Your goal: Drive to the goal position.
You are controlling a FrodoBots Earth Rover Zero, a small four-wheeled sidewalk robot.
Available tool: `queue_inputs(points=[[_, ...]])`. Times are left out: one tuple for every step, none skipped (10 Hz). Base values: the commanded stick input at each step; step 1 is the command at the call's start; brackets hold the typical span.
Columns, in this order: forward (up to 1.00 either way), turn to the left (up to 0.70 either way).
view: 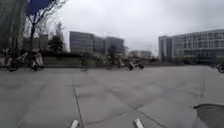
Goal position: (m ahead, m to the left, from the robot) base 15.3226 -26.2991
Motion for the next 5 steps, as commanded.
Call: queue_inputs(points=[[0.0, -0.7], [0.0, -0.7], [0.0, -0.7], [0.0, -0.7], [0.0, -0.7]])
